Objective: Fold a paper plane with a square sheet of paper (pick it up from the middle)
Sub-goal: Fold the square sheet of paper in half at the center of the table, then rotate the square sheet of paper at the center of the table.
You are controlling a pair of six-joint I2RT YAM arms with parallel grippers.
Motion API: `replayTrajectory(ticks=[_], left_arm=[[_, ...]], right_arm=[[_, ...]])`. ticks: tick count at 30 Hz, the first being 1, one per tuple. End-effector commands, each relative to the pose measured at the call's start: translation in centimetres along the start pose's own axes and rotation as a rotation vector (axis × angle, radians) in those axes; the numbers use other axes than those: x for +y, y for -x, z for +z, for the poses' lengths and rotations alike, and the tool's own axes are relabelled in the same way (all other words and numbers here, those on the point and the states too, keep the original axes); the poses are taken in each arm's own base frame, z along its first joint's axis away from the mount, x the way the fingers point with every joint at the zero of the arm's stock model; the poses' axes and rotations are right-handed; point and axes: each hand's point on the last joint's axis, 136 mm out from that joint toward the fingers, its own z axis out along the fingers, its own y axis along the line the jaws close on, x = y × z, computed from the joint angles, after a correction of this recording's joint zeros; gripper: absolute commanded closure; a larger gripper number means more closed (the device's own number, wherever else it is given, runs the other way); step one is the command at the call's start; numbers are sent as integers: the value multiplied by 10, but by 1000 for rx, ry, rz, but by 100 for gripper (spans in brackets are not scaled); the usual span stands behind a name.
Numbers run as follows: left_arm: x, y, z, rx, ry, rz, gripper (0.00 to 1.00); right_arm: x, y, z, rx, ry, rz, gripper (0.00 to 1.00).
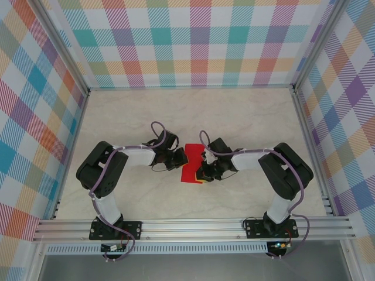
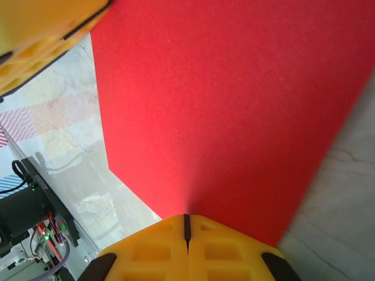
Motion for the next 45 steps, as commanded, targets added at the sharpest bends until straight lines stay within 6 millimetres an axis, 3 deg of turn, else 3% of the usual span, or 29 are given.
replayTrajectory(ticks=[1, 6, 9, 15, 19, 25, 31, 35, 38, 41, 45], left_arm=[[119, -55, 6, 123, 431, -88, 100], [119, -54, 5, 113, 434, -80, 100], [116, -51, 4, 104, 426, -67, 100], [73, -33, 0, 79, 298, 26, 100], [41, -13, -4, 58, 245, 113, 100], [15, 0, -8, 65, 204, 222, 100], [-10, 17, -21, 0, 157, 255, 97], [-8, 33, -43, -100, 177, 197, 94], [10, 42, -63, -187, 217, 118, 90], [32, 43, -80, -249, 238, 33, 89], [33, 30, -88, -269, 153, 8, 90]], right_arm=[[-25, -24, 1, 32, -57, 18, 100], [-46, -43, -3, 31, -103, 27, 100], [-38, -41, -9, 10, -88, 12, 100], [-2, -19, -39, -106, -63, -56, 100], [2, 1, -47, -191, -109, -82, 100], [-2, 20, -25, -186, -164, -85, 100], [9, 23, 2, -160, -154, -93, 100], [7, 17, 17, -148, -181, -62, 100], [6, 14, 28, -141, -186, -28, 100], [18, 16, 38, -144, -157, -8, 100], [41, 31, 45, -170, -93, -1, 100]])
